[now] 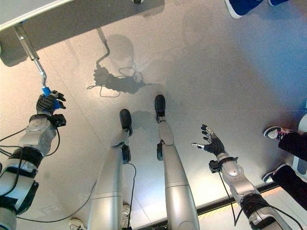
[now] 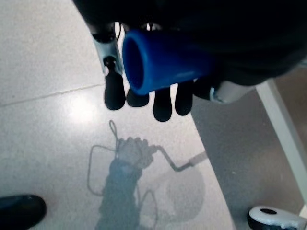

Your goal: Raise the hospital bed

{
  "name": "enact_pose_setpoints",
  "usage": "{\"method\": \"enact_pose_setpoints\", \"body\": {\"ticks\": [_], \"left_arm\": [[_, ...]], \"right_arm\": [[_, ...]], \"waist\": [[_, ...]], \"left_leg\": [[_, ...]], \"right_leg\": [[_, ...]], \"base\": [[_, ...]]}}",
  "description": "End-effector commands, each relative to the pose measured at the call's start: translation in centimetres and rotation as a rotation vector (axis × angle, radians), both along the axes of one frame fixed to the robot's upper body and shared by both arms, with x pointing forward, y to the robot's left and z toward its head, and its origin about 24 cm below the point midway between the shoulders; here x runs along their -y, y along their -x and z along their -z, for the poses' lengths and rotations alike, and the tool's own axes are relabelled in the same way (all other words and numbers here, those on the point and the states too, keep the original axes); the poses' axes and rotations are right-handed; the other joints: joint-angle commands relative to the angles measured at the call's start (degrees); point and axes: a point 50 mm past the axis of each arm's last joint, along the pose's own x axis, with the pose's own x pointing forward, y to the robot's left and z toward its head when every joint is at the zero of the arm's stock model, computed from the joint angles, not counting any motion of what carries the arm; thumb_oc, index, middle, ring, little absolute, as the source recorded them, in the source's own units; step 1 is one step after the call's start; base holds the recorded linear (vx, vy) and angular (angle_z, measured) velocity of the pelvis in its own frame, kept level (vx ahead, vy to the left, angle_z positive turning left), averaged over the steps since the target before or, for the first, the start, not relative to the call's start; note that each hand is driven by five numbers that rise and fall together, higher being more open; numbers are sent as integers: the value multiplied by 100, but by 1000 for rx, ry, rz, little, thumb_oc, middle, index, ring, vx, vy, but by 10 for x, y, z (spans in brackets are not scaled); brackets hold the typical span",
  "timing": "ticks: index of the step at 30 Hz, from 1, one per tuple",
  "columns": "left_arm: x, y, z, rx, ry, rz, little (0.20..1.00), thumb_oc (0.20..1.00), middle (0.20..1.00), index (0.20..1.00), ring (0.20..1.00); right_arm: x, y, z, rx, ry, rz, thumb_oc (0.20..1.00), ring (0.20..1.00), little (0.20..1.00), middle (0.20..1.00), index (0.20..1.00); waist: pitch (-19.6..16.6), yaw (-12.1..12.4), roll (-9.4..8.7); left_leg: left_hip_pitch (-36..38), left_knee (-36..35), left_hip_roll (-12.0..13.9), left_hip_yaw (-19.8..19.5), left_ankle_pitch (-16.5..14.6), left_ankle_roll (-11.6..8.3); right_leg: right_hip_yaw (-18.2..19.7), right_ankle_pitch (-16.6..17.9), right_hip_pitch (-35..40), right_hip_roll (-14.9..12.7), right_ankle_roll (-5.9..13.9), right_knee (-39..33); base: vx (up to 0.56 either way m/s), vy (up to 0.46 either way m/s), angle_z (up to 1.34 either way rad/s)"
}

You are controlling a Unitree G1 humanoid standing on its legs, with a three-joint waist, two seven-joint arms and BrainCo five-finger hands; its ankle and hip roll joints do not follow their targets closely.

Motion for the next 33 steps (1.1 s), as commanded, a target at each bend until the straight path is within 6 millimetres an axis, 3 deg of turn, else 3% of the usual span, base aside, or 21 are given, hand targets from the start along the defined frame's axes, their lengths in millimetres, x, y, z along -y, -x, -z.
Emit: {"method": "enact_pose_setpoints", "body": {"ticks": [1, 3, 9, 23, 25, 27, 33], "left_arm": [[11, 1, 14, -60, -40, 57, 200, 200, 200, 200, 200], [3, 1, 14, -88, -41, 14, 200, 200, 200, 200, 200], [16, -10, 1, -63, -72, 54, 200, 200, 200, 200, 200], [66, -31, -36, 75, -177, 249, 200, 200, 200, 200, 200], [70, -31, -40, 92, -182, 271, 200, 200, 200, 200, 200], [83, -28, -55, 167, -215, 358, 200, 200, 200, 200, 200], [84, -9, -73, 258, -264, 464, 200, 200, 200, 200, 200]], "right_arm": [[0, -1, -5, 8, -26, -8, 1000, 1000, 1000, 1000, 1000], [-1, -2, -4, 4, -32, -10, 1000, 1000, 1000, 1000, 1000], [-3, -2, -3, -2, -40, -17, 1000, 1000, 1000, 1000, 1000], [-9, -6, 1, -17, -34, -25, 1000, 1000, 1000, 1000, 1000], [-9, -6, 1, -19, -31, -28, 1000, 1000, 1000, 1000, 1000], [-6, -3, 2, -23, -26, -20, 1000, 1000, 1000, 1000, 1000], [-3, 6, 6, -38, -23, -29, 1000, 1000, 1000, 1000, 1000]], "waist": [[-31, 72, -23], [-41, 38, -61], [-56, -20, -96], [-122, -69, -42], [-113, -61, -40], [-97, -30, 2], [-93, 58, 85]], "left_leg": [[259, -782, -81, -94, 247, 2], [222, -734, -73, -101, 228, 2], [148, -683, -77, -98, 203, 13], [125, -659, -84, -74, 186, 43], [158, -692, -85, -75, 201, 42], [245, -795, -99, -60, 240, 39], [331, -862, -130, -54, 276, 37]], "right_leg": [[-244, -452, -6, 176, 357, 431], [-232, -457, -26, 192, 359, 434], [-230, -456, -95, 217, 354, 457], [-230, -417, -166, 215, 336, 490], [-226, -407, -142, 206, 339, 469], [-223, -397, -73, 190, 341, 419], [-206, -411, 0, 163, 345, 419]], "base": [[6, 7, -8], [4, 2, -2], [0, 2, -1], [0, 0, 0], [-8, -8, 2], [0, 0, 0], [0, 0, 0]]}}
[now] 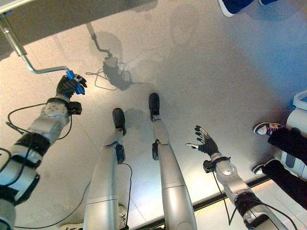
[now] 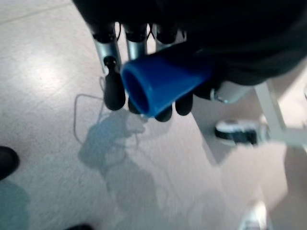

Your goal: Raise the hospital bed

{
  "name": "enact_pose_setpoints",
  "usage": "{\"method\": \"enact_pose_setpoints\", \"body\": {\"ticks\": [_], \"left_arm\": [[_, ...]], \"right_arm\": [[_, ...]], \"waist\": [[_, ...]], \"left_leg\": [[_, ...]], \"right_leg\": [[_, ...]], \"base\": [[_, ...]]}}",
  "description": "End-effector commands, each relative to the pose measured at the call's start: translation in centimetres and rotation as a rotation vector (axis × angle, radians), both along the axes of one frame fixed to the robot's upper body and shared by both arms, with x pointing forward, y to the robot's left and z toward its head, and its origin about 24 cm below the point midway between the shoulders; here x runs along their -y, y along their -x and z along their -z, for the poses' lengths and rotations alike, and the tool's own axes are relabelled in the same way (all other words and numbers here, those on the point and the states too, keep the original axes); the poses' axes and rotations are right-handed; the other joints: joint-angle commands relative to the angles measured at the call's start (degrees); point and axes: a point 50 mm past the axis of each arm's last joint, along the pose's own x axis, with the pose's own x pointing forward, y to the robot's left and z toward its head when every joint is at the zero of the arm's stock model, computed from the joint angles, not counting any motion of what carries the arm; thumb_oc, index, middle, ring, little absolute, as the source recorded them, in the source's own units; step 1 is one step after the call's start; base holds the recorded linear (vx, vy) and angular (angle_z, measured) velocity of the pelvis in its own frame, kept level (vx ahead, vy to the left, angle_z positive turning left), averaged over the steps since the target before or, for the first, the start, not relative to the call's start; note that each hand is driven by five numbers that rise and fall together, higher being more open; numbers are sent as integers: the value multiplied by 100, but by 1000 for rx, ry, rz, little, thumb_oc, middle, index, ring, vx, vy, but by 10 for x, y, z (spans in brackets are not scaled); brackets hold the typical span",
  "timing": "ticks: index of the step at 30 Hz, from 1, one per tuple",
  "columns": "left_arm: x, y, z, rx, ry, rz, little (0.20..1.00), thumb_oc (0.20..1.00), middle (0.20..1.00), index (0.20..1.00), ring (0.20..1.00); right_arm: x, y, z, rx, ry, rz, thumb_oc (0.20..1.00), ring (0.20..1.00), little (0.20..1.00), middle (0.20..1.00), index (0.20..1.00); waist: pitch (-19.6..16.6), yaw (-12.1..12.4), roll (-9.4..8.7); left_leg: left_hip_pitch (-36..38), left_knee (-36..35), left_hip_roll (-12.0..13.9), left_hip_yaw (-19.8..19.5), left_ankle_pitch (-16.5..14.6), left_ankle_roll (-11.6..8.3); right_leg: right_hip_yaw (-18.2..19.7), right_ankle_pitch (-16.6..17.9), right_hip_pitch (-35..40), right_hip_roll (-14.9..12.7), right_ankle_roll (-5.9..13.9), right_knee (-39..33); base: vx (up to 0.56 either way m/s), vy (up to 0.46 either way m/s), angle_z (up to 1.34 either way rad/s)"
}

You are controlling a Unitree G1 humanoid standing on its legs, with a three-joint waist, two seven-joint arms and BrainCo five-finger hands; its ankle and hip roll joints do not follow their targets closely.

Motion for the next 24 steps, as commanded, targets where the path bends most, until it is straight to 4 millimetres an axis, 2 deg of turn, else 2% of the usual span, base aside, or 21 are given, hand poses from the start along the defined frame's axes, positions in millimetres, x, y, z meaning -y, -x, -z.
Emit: {"method": "enact_pose_setpoints", "body": {"ticks": [1, 8, 16, 24], "left_arm": [[29, 12, -33, 176, -16, 209, 200, 200, 200, 200, 200], [26, 45, -40, 226, -21, 312, 200, 200, 200, 200, 200], [23, 78, -36, 229, 3, 392, 200, 200, 200, 200, 200], [10, 95, -29, 212, 27, 370, 200, 200, 200, 200, 200]], "right_arm": [[17, 11, 0, -13, 24, 13, 1000, 1000, 1000, 1000, 1000], [21, 19, 4, -26, 36, 19, 1000, 1000, 1000, 1000, 1000], [27, 26, 5, -24, 56, 24, 1000, 1000, 1000, 1000, 1000], [29, 29, 6, -19, 67, 29, 1000, 1000, 1000, 1000, 1000]], "waist": [[43, 172, 351], [56, 291, 440], [96, 413, 502], [102, 482, 533]], "left_leg": [[590, -1022, -147, -101, 290, -19], [673, -1135, -183, -90, 336, -16], [782, -1273, -210, -121, 375, -16], [799, -1285, -232, -136, 391, -13]], "right_leg": [[-275, -460, 251, 179, 288, 333], [-306, -465, 312, 149, 291, 300], [-331, -472, 388, 111, 303, 257], [-333, -480, 416, 99, 303, 262]], "base": [[0, 0, 0], [1, -4, 0], [0, 0, 0], [2, -3, 2]]}}
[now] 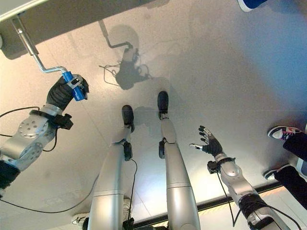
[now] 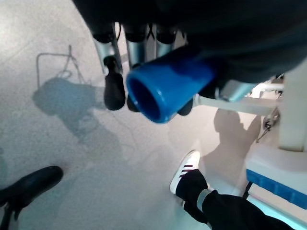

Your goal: Raise the hospital bed

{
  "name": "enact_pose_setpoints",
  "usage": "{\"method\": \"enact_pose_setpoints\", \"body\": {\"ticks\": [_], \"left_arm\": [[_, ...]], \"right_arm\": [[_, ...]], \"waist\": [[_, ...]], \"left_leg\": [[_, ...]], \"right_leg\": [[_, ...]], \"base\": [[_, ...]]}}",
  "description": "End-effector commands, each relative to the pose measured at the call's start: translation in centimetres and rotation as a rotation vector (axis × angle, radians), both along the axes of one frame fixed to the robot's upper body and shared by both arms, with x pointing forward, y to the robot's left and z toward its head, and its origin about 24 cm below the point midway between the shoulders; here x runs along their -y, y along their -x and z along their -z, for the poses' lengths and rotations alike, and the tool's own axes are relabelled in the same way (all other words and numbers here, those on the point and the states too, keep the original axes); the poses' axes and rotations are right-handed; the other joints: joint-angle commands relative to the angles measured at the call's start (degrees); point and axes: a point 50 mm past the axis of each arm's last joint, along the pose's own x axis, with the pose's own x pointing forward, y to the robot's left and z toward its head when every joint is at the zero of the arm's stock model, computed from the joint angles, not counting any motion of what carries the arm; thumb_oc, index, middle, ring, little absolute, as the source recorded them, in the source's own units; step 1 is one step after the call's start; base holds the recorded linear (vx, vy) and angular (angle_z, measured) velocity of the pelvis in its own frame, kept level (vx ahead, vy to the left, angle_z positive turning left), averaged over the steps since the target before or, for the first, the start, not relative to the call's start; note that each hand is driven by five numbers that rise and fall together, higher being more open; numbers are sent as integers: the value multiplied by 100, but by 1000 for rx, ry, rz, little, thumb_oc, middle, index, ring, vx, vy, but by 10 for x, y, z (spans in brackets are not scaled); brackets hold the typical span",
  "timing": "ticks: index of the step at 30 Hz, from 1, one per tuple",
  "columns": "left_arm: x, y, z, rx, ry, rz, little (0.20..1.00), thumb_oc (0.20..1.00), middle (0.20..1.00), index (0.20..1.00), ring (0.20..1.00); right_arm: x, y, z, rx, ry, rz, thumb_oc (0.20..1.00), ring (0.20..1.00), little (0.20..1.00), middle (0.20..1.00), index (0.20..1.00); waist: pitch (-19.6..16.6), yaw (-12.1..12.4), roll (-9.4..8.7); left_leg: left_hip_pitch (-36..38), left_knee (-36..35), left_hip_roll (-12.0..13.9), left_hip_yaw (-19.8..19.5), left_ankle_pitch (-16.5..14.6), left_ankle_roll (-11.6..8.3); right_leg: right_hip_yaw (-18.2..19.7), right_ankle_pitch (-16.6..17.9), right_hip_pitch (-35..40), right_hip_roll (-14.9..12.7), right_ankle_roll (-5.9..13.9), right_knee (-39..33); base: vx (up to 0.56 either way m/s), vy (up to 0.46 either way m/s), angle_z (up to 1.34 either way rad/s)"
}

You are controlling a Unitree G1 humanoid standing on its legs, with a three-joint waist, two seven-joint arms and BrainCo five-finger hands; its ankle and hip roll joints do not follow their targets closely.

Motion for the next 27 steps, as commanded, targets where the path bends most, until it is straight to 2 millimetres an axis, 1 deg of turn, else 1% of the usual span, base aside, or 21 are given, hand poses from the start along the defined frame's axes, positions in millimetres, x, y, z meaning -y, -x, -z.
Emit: {"method": "enact_pose_setpoints", "body": {"ticks": [1, 6, 9, 10, 14, 15, 18, 25, 27], "left_arm": [[-4, 22, -7, 71, -17, 21, 200, 200, 200, 200, 200], [-9, 31, 0, 47, -7, 16, 200, 200, 200, 200, 200], [-14, 37, 9, 13, 8, 1, 200, 200, 200, 200, 200], [-14, 37, 9, 13, 8, 0, 200, 200, 200, 200, 200], [-20, 41, 20, -29, 17, -24, 200, 200, 200, 200, 200], [-23, 41, 27, -48, 24, -45, 200, 200, 200, 200, 200], [-27, 42, 33, -67, 33, -68, 200, 200, 200, 200, 200], [-38, 46, 55, -157, 57, -127, 200, 200, 200, 200, 200], [-39, 46, 59, -176, 57, -130, 200, 200, 200, 200, 200]], "right_arm": [[16, 27, 13, -42, 43, 15, 1000, 1000, 1000, 1000, 1000], [17, 28, 12, -35, 45, 18, 1000, 1000, 1000, 1000, 1000], [17, 28, 11, -29, 52, 13, 1000, 1000, 1000, 1000, 1000], [17, 28, 11, -29, 52, 12, 1000, 1000, 1000, 1000, 1000], [19, 29, 10, -28, 56, 14, 1000, 1000, 1000, 1000, 1000], [19, 29, 9, -23, 57, 11, 1000, 1000, 1000, 1000, 1000], [18, 28, 8, -20, 58, 8, 1000, 1000, 1000, 1000, 1000], [25, 29, 2, -2, 78, 21, 1000, 1000, 1000, 1000, 1000], [25, 28, 2, -1, 79, 22, 1000, 1000, 1000, 1000, 1000]], "waist": [[-175, 49, 280], [-158, 93, 313], [-139, 127, 331], [-140, 123, 330], [-133, 140, 345], [-126, 149, 347], [-115, 156, 348], [-90, 163, 326], [-88, 159, 318]], "left_leg": [[472, -971, -245, -87, 308, 114], [477, -957, -256, -90, 303, 123], [481, -954, -252, -86, 305, 125], [481, -954, -252, -86, 305, 125], [493, -940, -256, -75, 303, 121], [498, -924, -257, -84, 303, 120], [502, -921, -260, -77, 309, 120], [501, -886, -256, -64, 306, 124], [503, -894, -256, -64, 309, 123]], "right_leg": [[-293, -362, 299, 95, 469, 126], [-296, -371, 301, 82, 468, 134], [-301, -385, 304, 61, 473, 144], [-302, -386, 304, 61, 473, 145], [-300, -390, 312, 51, 470, 164], [-305, -395, 313, 44, 470, 176], [-308, -399, 315, 42, 464, 182], [-313, -404, 327, 30, 464, 193], [-320, -399, 332, 25, 466, 181]], "base": [[3, -3, 3], [1, 1, 1], [0, 0, 0], [0, 0, 0], [0, 0, 0], [0, 0, 0], [0, 0, 0], [0, 0, 0], [0, 0, 0]]}}
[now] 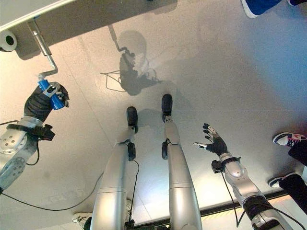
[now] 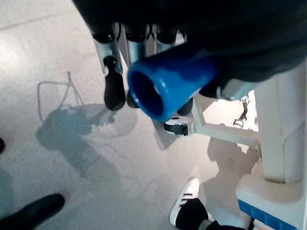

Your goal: Raise the hospital bed

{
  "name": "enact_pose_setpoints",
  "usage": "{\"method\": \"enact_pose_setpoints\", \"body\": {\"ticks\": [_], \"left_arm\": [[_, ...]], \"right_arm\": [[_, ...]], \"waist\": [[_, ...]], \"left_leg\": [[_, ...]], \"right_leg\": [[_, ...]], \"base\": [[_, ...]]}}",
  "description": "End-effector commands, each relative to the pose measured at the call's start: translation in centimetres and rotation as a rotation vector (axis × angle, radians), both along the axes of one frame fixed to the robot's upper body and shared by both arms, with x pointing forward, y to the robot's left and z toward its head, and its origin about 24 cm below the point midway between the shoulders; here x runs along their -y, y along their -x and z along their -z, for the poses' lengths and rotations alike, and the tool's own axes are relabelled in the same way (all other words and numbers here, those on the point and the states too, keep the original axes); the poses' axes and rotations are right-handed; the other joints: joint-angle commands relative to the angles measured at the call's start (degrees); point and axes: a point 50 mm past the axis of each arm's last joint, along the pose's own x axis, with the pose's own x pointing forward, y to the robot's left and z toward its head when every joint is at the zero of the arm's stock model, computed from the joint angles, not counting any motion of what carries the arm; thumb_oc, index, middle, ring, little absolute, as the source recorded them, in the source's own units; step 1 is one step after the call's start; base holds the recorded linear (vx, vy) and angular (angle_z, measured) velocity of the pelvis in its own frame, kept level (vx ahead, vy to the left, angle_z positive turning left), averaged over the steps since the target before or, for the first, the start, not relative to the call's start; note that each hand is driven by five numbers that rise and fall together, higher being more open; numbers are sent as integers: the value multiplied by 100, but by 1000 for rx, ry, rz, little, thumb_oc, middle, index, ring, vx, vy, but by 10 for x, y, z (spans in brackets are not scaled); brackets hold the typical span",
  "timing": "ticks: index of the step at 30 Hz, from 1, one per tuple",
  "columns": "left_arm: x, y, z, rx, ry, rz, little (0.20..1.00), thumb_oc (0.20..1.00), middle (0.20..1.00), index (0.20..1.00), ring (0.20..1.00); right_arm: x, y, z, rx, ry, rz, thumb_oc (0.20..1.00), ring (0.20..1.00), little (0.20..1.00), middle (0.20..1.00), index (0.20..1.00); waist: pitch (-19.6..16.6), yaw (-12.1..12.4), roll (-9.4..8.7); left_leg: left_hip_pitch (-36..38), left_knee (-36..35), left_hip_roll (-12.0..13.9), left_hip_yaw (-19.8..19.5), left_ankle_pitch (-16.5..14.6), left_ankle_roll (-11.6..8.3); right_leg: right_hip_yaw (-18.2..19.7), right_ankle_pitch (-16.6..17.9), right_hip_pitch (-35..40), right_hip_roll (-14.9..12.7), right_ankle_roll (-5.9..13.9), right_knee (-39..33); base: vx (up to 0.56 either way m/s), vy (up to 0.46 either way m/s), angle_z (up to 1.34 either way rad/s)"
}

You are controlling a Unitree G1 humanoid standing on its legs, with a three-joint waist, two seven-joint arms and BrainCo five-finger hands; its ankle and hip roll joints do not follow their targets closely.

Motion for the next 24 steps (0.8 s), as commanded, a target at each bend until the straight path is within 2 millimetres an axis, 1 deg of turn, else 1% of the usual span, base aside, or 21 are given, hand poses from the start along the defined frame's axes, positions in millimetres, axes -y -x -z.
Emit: {"method": "enact_pose_setpoints", "body": {"ticks": [1, 3, 14, 19, 22, 24], "left_arm": [[-5, 24, 46, -159, 17, -21, 200, 200, 200, 200, 200], [-8, 20, 54, -194, 10, -41, 200, 200, 200, 200, 200], [-10, 7, 60, -214, 16, -83, 200, 200, 200, 200, 200], [-8, -3, 64, -225, 22, -99, 200, 200, 200, 200, 200], [-12, -9, 73, -253, 47, -145, 200, 200, 200, 200, 200], [-13, -14, 74, -259, 53, -160, 200, 200, 200, 200, 200]], "right_arm": [[10, 21, 9, -29, 29, 4, 1000, 1000, 1000, 1000, 1000], [9, 18, 6, -23, 32, -3, 1000, 1000, 1000, 1000, 1000], [10, 15, 1, -15, 37, -6, 1000, 1000, 1000, 1000, 1000], [8, 12, 1, -21, 30, -6, 1000, 1000, 1000, 1000, 1000], [5, 9, 0, -21, 24, -18, 1000, 1000, 1000, 1000, 1000], [3, 8, -1, -16, 18, -22, 1000, 1000, 1000, 1000, 1000]], "waist": [[-152, -85, 133], [-152, -108, 95], [-147, -192, -26], [-139, -220, -67], [-144, -246, -100], [-140, -256, -124]], "left_leg": [[276, -792, -246, 5, 276, 182], [269, -784, -235, -3, 283, 175], [185, -676, -214, -38, 254, 169], [172, -644, -208, -43, 251, 164], [153, -622, -195, -37, 245, 160], [132, -602, -185, -40, 239, 158]], "right_leg": [[-278, -340, 151, 19, 491, 163], [-274, -334, 142, 21, 488, 164], [-274, -319, 104, 38, 488, 174], [-280, -316, 99, 39, 488, 168], [-269, -313, 84, 49, 481, 174], [-273, -317, 68, 58, 478, 183]], "base": [[0, 0, 0], [0, 0, 0], [0, 0, 0], [0, 0, 0], [-1, 13, 3], [0, 0, 0]]}}
